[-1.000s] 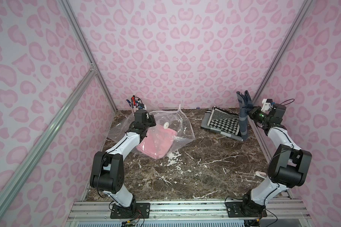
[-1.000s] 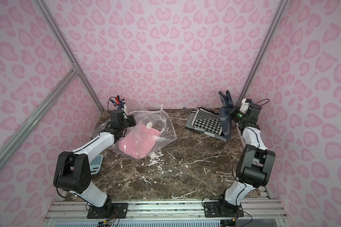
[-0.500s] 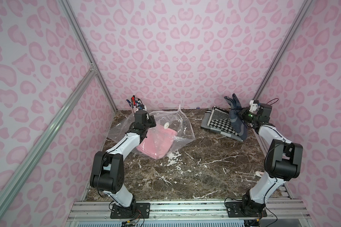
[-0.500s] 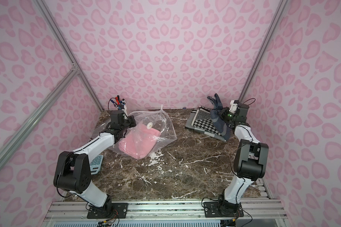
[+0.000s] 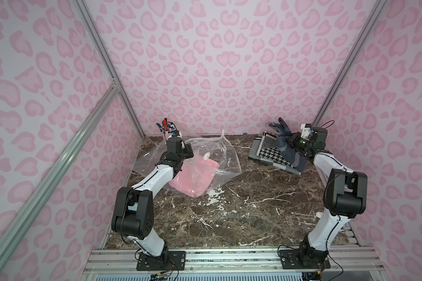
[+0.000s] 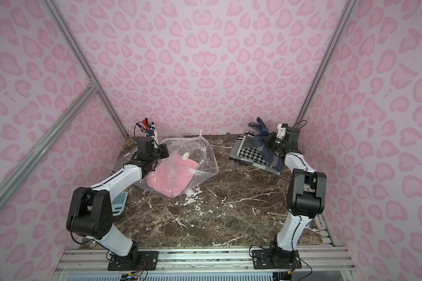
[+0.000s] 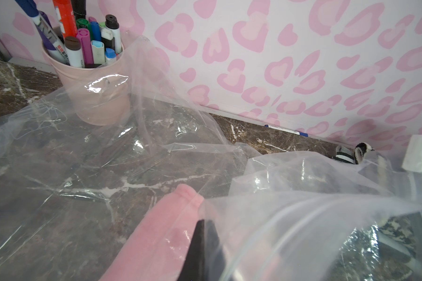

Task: Take the blanket out of the vacuum bag
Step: Place the blanket at the corner of the board.

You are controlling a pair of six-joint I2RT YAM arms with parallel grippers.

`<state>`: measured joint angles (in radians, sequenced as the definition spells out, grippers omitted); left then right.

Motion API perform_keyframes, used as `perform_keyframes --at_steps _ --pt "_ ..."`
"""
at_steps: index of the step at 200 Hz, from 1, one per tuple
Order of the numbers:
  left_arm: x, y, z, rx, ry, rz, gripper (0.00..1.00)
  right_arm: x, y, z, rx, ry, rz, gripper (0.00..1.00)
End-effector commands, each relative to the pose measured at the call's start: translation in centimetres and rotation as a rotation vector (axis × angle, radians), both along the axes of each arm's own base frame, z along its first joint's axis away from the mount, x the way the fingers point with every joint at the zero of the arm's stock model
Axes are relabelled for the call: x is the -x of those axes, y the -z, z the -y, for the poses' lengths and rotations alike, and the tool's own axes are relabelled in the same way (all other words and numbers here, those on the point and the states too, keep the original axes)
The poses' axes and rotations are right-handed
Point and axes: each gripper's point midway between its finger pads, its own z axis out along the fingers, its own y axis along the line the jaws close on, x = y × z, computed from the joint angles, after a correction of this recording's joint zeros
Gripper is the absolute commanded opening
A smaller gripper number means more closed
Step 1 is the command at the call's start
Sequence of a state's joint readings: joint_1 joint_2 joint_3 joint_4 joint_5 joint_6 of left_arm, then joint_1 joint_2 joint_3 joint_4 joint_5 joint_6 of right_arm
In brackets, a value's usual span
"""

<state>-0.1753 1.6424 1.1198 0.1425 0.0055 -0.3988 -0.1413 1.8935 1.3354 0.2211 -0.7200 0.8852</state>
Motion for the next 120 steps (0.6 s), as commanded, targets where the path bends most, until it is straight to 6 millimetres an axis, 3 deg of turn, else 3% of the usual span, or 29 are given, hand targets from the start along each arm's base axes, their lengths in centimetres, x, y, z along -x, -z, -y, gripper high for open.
perform_keyframes --at_steps 1,120 --pt "-0.1 -0.7 0.3 0.016 0.014 0.017 0.04 -0.4 -0.4 -0.3 -0.003 -0.018 0.047 0.00" --pt "0.5 -0.8 0.5 0.030 0.024 0.012 0.04 -1.9 2.7 -0.8 -0.045 -0.039 0.022 0.00"
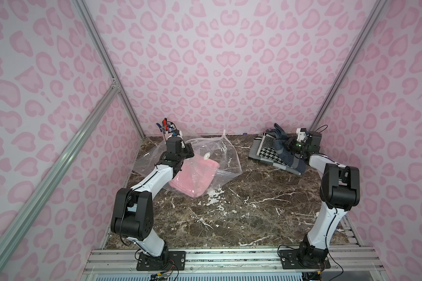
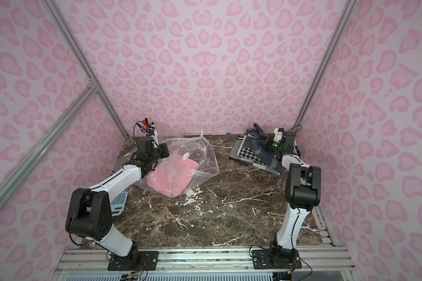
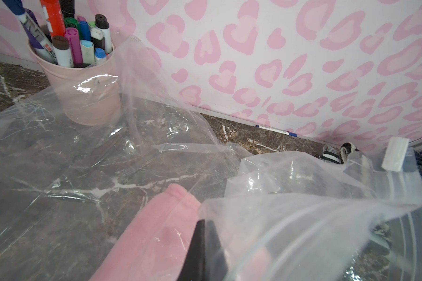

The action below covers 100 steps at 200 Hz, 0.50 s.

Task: Take the blanket out of the vacuum bag
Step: Place the blanket at the corner of the board.

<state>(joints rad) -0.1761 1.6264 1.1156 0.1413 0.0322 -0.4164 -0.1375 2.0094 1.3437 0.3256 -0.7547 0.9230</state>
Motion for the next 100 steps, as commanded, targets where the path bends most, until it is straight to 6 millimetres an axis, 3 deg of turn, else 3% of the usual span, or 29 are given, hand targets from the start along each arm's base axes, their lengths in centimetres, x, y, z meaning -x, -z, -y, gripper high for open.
perform_keyframes --at_steps 1,34,39,100 --pt "0.2 -0.2 0.1 0.001 0.007 0.007 0.04 -0.5 -0.9 -0.4 -0.003 -0.013 0.045 0.00" --pt "0.2 -0.1 0.2 0.005 0.014 0.005 0.04 -0.5 -0.2 -1.0 -0.011 -0.026 0.034 0.00" --pt "0.2 -0.1 0.2 0.005 0.014 0.004 0.04 -1.1 -1.5 -1.0 -0.007 -0.028 0.066 0.00" --pt "0.3 -0.1 0.2 0.000 0.014 0.005 0.04 -1.5 -3.1 -1.0 0.017 -0.022 0.094 0.00"
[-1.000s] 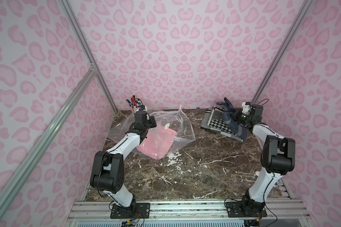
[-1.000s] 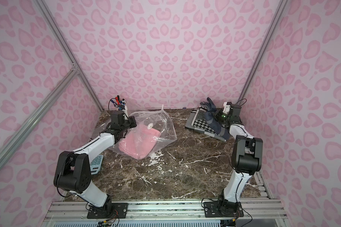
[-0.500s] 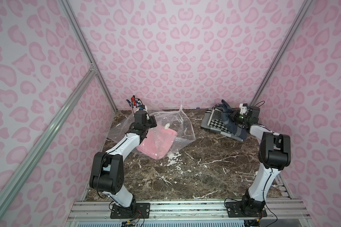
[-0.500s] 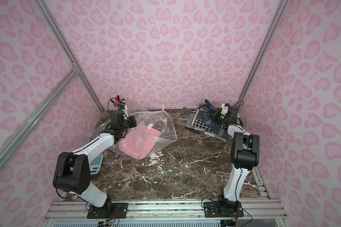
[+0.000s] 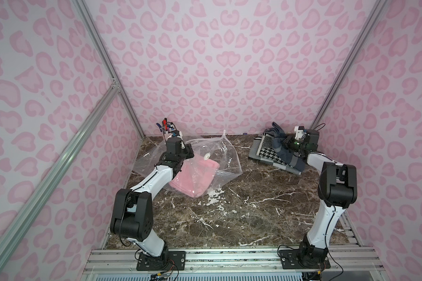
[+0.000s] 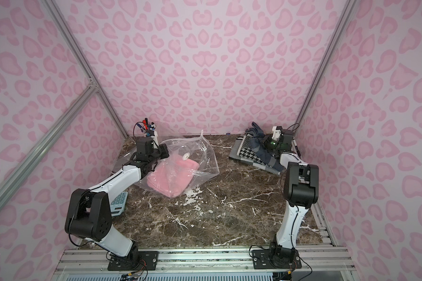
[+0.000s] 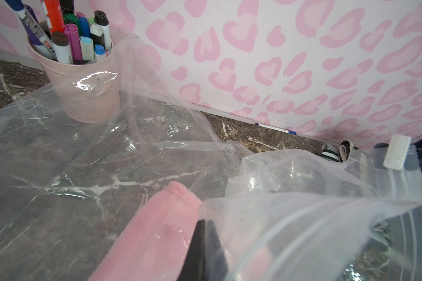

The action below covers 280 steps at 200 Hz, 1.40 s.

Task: Take the blanket out of the vacuum bag
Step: Place the blanket at the corner of the board.

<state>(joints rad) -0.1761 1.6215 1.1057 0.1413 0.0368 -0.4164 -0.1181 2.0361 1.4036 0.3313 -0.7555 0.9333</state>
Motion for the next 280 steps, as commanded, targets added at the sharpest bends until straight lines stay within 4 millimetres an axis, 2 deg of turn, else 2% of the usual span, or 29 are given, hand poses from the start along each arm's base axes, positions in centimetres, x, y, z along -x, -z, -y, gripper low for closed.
perform_keyframes --at_steps 1,42,76,117,172,185,200,218,241,255,271,280 --pt "0.1 -0.3 0.1 -0.001 0.010 0.008 0.04 -0.4 -1.9 -0.1 0.020 -0.003 0.061 0.00" --pt "0.2 -0.2 0.2 0.010 0.014 0.008 0.04 -1.1 -1.7 0.3 0.033 0.039 0.030 0.00" --pt "0.2 -0.3 0.3 0.010 0.019 0.009 0.04 -2.2 -1.0 -1.2 0.024 0.017 0.008 0.00" --pt "0.4 -0.3 0.3 0.003 0.021 0.008 0.04 -2.8 0.9 -2.8 0.004 -0.007 -0.021 0.00" --pt "0.4 0.0 0.3 0.000 0.025 0.005 0.04 -2.9 2.7 -3.4 0.006 -0.019 -0.038 0.00" --pt "0.4 0.2 0.4 0.002 0.028 0.000 0.04 -2.7 2.4 -3.8 -0.010 -0.042 -0.003 0.12" --pt "0.4 0.3 0.4 0.004 0.031 -0.003 0.04 -2.1 0.2 -4.8 -0.052 -0.100 0.111 0.34" --pt "0.4 0.4 0.4 0.007 0.029 -0.005 0.04 -1.5 -2.0 -5.8 -0.081 -0.157 0.184 0.52" --pt "0.3 0.6 0.6 0.014 0.032 -0.008 0.04 -0.7 -3.7 -6.4 -0.079 -0.189 0.204 0.66" --pt "0.3 0.8 0.7 0.018 0.035 -0.012 0.04 -0.1 -4.5 -6.4 -0.060 -0.192 0.211 0.68" --pt "0.2 1.0 0.9 0.023 0.040 -0.014 0.04 0.0 -4.0 -5.4 0.001 -0.155 0.167 0.68" --pt "0.2 1.1 1.0 0.025 0.043 -0.017 0.04 -0.3 -3.0 -4.0 0.055 -0.098 0.119 0.68"
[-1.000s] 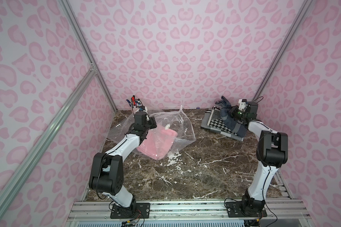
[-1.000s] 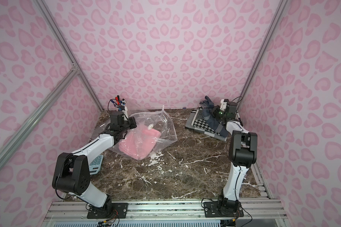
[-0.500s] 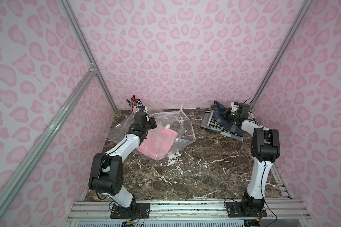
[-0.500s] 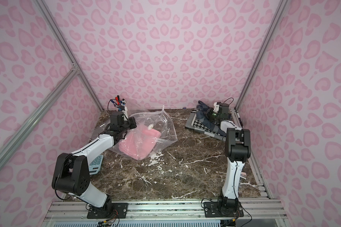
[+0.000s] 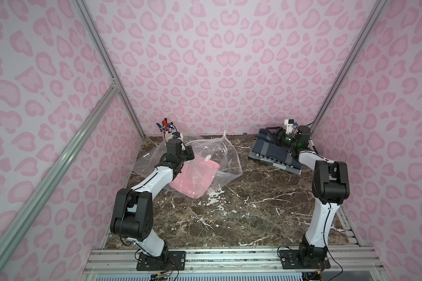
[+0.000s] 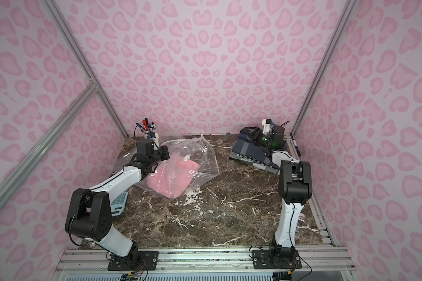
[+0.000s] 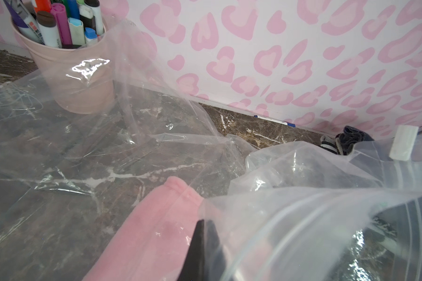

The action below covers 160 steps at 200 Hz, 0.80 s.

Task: Take the blanket out of the vacuum bag
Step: Place the blanket at the corner of the board.

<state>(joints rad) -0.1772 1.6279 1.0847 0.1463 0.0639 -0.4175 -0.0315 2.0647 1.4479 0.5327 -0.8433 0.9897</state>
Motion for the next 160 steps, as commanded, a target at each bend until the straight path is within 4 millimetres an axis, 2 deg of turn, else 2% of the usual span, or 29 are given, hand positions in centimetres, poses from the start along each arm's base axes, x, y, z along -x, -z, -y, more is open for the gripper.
perform_keyframes --at_steps 1,20,48,51,58,68,83,92,102,124,133,140,142,144,149,160 --pt "-0.2 0.0 0.5 0.016 0.017 0.008 0.04 0.0 1.6 2.0 0.107 0.076 -0.066 0.68" --pt "-0.2 -0.2 0.7 0.019 0.025 0.011 0.04 0.0 4.8 5.4 0.149 0.184 -0.205 0.66" --pt "-0.1 -0.5 0.7 0.012 0.023 0.018 0.04 1.5 10.2 10.5 0.141 0.322 -0.382 0.64" --pt "-0.1 -0.5 0.7 0.011 0.023 0.018 0.04 2.4 11.8 10.8 0.143 0.330 -0.423 0.64" --pt "0.0 -0.7 0.7 0.010 0.026 0.021 0.04 3.1 13.0 11.5 0.151 0.346 -0.453 0.63" --pt "0.1 -0.9 0.7 0.010 0.025 0.026 0.04 4.1 14.3 12.2 0.161 0.363 -0.485 0.63" --pt "0.3 -1.6 0.8 0.015 0.030 0.042 0.04 5.0 15.0 12.5 0.181 0.377 -0.500 0.63" --pt "0.3 -2.3 1.0 0.028 0.043 0.062 0.04 5.2 14.5 12.3 0.190 0.372 -0.484 0.62" --pt "0.4 -3.5 1.5 0.045 0.070 0.088 0.04 5.1 13.2 12.1 0.213 0.374 -0.444 0.61" --pt "0.8 -7.0 2.7 0.071 0.139 0.167 0.04 4.3 7.5 10.9 0.335 0.399 -0.302 0.61" --pt "1.1 -8.2 3.0 0.072 0.151 0.199 0.04 3.7 4.6 9.6 0.373 0.396 -0.224 0.63" --pt "1.3 -8.8 3.2 0.070 0.156 0.216 0.04 3.1 2.7 8.0 0.387 0.373 -0.175 0.65" --pt "1.4 -9.1 3.2 0.069 0.156 0.223 0.04 3.1 2.7 7.5 0.390 0.363 -0.173 0.65" --pt "1.4 -9.2 3.2 0.069 0.156 0.225 0.04 2.6 1.6 7.0 0.388 0.356 -0.146 0.65" --pt "1.4 -9.4 3.2 0.065 0.154 0.231 0.04 2.0 0.5 5.9 0.382 0.330 -0.121 0.66" --pt "1.5 -9.4 3.2 0.059 0.147 0.232 0.04 0.7 0.1 3.6 0.348 0.263 -0.109 0.66"
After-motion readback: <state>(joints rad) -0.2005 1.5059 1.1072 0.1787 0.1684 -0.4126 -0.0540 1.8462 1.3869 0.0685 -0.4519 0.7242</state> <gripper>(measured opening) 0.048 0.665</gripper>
